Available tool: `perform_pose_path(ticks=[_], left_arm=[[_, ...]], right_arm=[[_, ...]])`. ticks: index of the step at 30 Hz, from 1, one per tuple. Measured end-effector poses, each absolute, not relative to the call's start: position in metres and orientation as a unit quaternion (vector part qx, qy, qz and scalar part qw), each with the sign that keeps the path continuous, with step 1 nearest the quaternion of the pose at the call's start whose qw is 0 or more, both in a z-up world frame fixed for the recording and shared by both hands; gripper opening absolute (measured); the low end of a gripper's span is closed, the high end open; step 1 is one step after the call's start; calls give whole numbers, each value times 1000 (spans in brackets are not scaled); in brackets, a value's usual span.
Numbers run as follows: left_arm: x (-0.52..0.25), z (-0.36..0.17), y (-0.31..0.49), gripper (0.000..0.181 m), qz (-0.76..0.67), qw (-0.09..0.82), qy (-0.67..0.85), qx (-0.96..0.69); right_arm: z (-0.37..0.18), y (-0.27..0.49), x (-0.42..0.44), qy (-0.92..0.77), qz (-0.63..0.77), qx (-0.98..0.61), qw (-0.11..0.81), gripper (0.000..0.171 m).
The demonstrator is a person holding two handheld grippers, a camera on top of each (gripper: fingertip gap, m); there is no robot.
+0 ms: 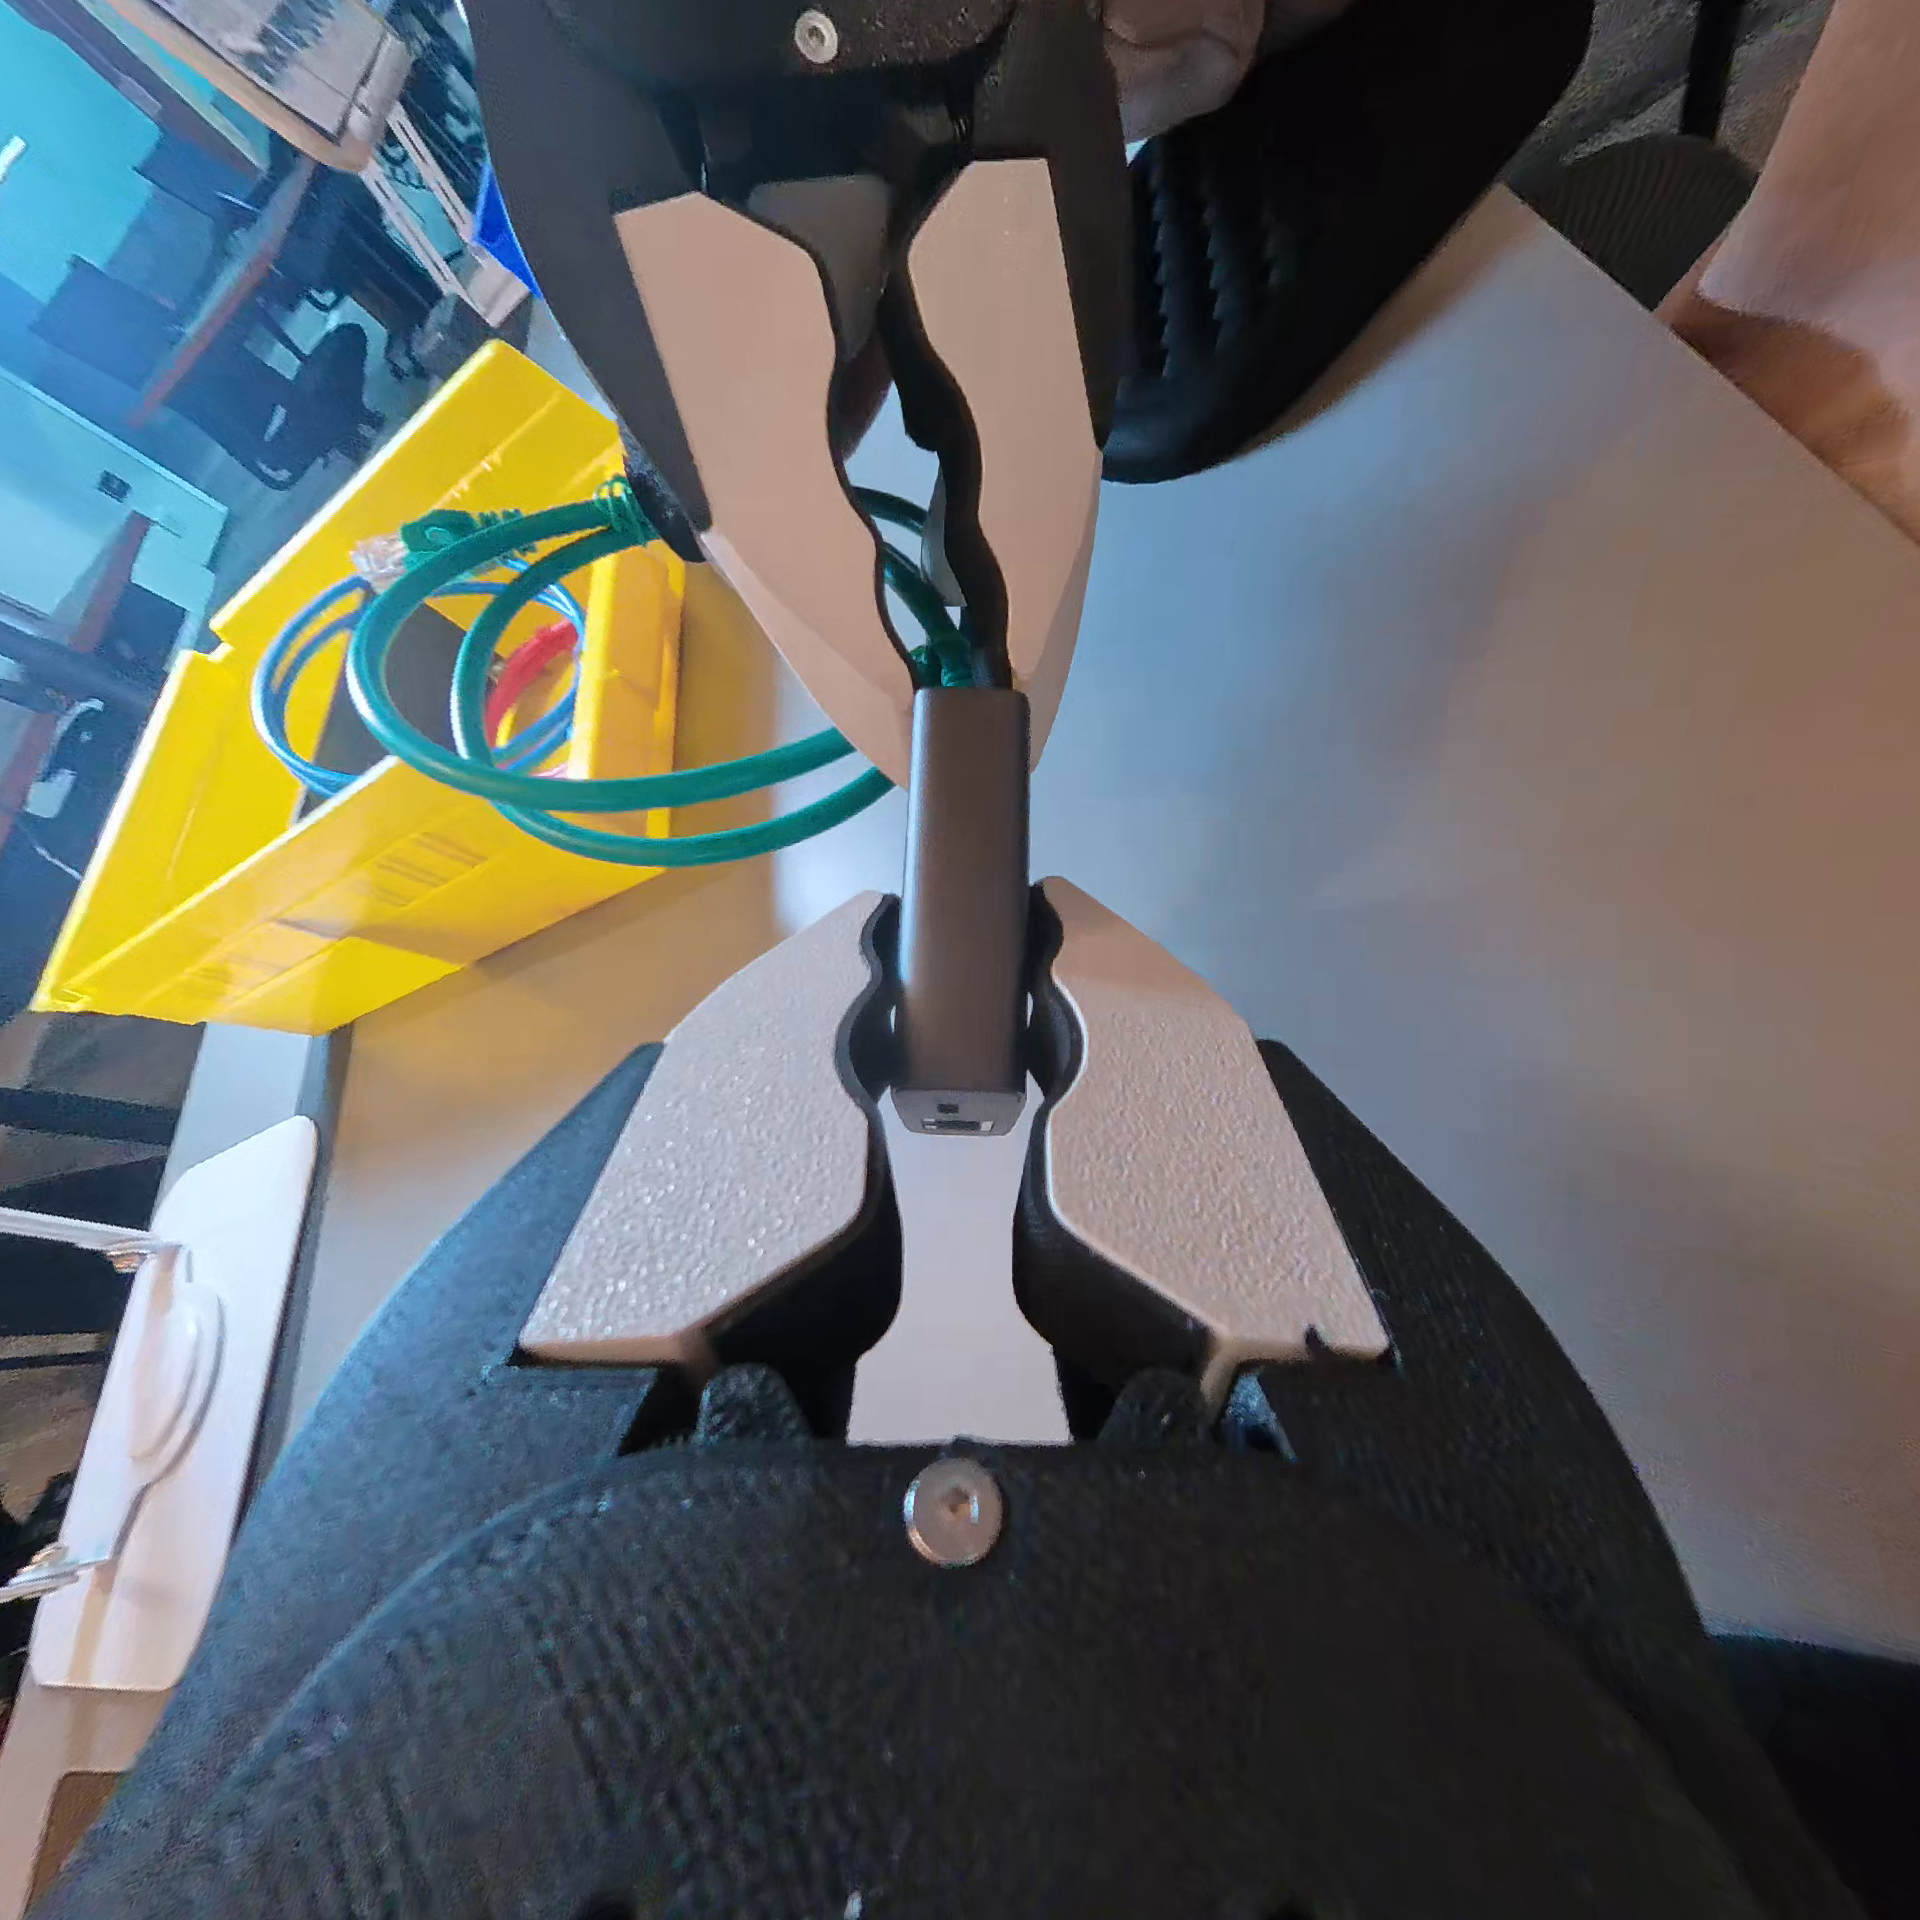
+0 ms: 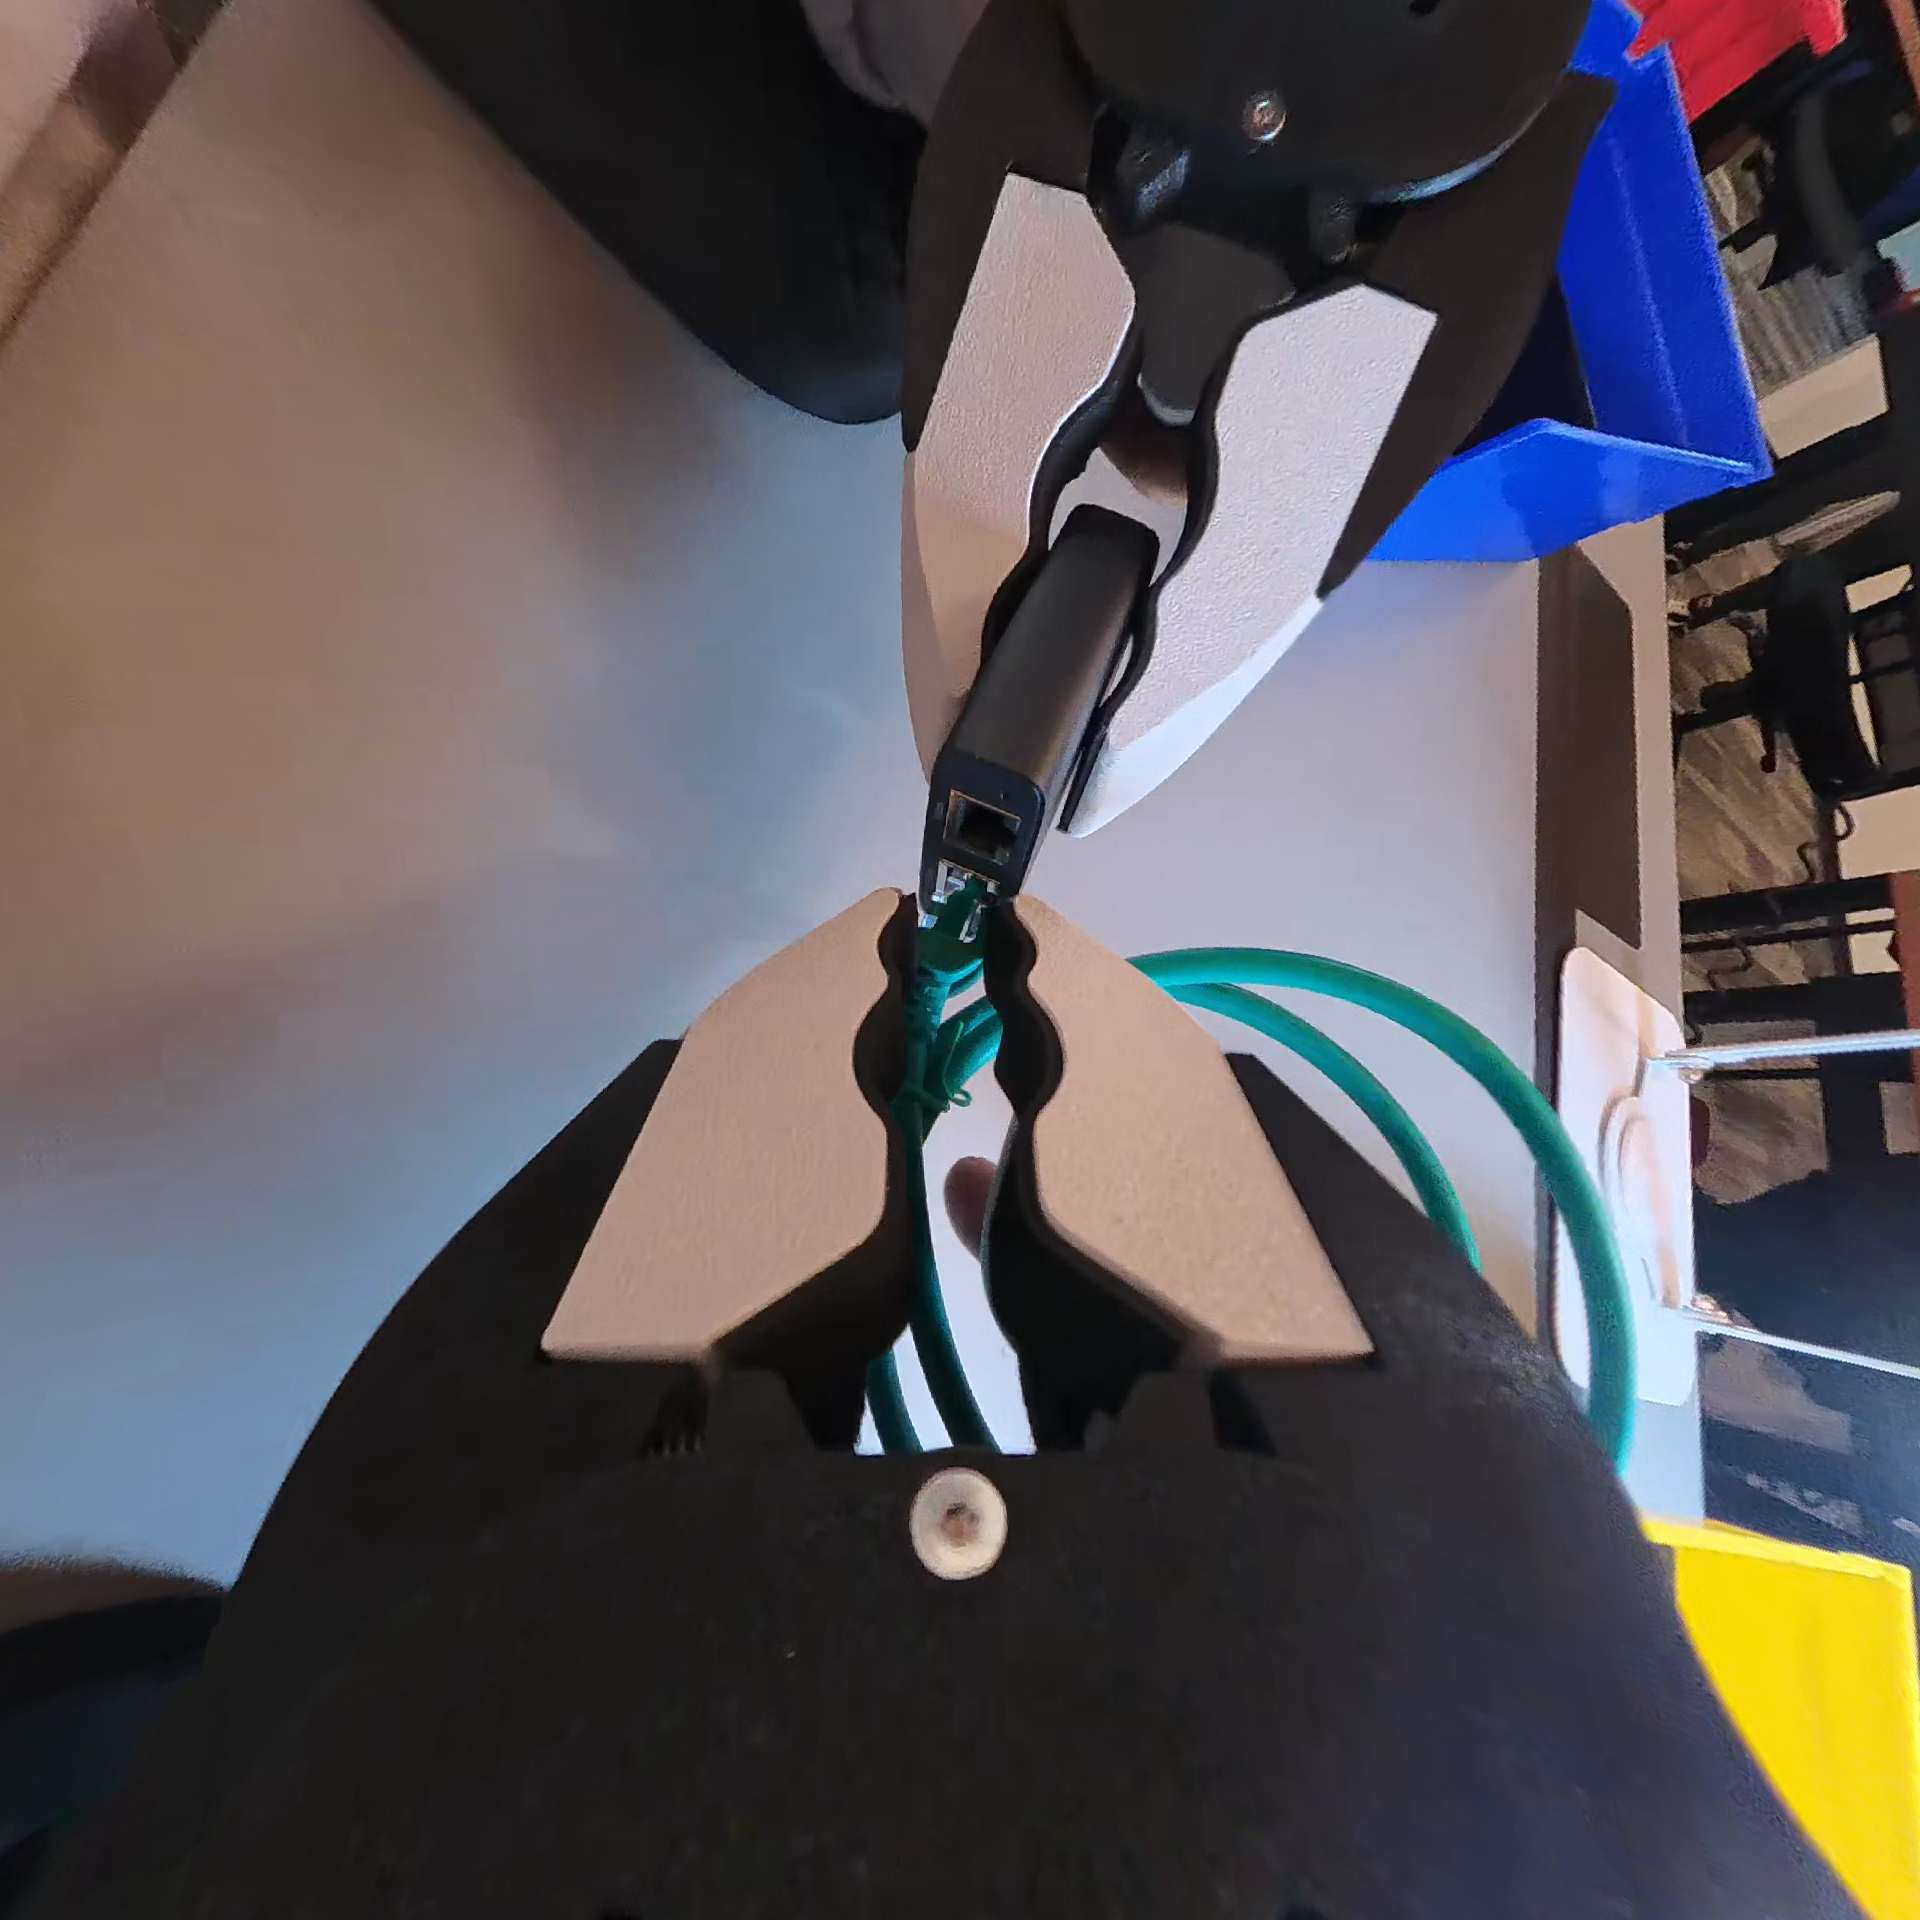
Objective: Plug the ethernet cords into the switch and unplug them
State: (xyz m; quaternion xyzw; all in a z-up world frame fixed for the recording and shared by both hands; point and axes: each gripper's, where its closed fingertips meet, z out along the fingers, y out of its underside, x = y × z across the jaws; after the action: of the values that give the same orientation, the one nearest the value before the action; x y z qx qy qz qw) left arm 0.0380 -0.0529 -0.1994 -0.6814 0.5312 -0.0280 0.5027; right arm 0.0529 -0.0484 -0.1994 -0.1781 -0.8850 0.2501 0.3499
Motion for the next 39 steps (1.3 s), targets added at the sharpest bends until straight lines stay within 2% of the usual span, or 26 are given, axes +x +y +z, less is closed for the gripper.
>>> perform_pose_path(ticks=[3,4,5,7,10,14,17,19,22,24,27,33,39], left_arm=[[23,-197,-42,23,23,508,513,-692],[-3,-196,-35,23,69,503,486,-712],[-15,-189,-35,22,57,518,460,-719],[-5,-179,-43,22,65,530,481,-695],[1,-174,-40,22,112,533,485,-685],[-27,-161,-35,21,116,569,416,-700],[-35,-159,-33,21,97,589,379,-708],[-39,-158,-32,21,104,594,368,-708],[-43,-164,-32,21,115,594,362,-710],[-50,-172,-32,21,124,586,360,-715],[-58,-178,-31,21,127,587,350,-719],[-62,-177,-27,21,108,606,325,-718],[-54,-170,-30,21,103,623,333,-700]], right_arm=[[-195,-41,55,-889,231,-174,356,13],[-197,-47,64,-898,251,-165,323,13],[-195,-58,69,-892,285,-169,309,12],[-196,-49,64,-886,242,-153,365,13],[-165,-25,60,-862,240,-199,399,13],[-96,52,62,-801,178,-275,502,14],[-77,109,53,-767,154,-317,536,14],[-90,138,40,-759,167,-354,521,14],[-149,188,20,-756,124,-440,468,15],[-176,205,11,-741,123,-473,460,23],[-166,202,6,-711,183,-481,480,28],[-98,163,15,-656,290,-435,544,28],[-93,48,3,-729,367,-311,487,28]])
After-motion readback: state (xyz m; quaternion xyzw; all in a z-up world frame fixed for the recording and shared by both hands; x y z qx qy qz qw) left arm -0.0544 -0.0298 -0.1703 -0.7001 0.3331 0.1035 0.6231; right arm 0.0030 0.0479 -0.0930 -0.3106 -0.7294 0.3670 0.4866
